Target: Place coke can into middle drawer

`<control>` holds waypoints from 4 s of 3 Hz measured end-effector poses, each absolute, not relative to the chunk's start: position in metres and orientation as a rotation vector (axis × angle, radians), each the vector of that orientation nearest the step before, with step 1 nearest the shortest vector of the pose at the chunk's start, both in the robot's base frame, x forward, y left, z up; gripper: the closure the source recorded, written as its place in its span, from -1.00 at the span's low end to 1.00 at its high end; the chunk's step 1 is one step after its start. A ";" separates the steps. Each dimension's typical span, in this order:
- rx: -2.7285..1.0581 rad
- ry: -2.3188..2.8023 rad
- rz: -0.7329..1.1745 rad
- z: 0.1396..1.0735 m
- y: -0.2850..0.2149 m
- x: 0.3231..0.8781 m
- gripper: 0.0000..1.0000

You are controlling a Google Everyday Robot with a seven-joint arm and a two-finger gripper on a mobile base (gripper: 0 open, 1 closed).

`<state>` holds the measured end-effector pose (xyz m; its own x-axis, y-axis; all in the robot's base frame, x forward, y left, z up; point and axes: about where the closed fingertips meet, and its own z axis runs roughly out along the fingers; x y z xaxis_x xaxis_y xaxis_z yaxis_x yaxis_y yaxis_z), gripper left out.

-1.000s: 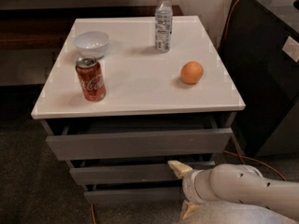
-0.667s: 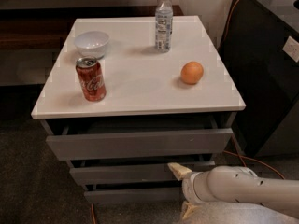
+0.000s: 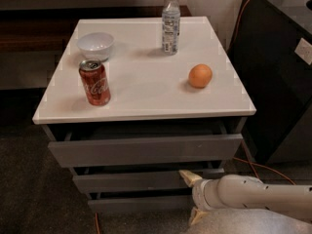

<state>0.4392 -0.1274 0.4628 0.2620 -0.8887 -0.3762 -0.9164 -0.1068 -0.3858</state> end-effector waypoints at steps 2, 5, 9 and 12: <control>-1.889 1.680 -0.008 0.445 -0.150 0.480 -1.00; -1.850 1.739 0.007 0.435 -0.153 0.506 0.42; -1.878 1.721 0.078 0.442 -0.144 0.478 1.00; -1.881 1.708 0.120 0.451 -0.139 0.456 1.00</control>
Offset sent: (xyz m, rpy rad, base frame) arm 0.0593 -0.0343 -0.0240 0.0158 -0.0711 -0.1365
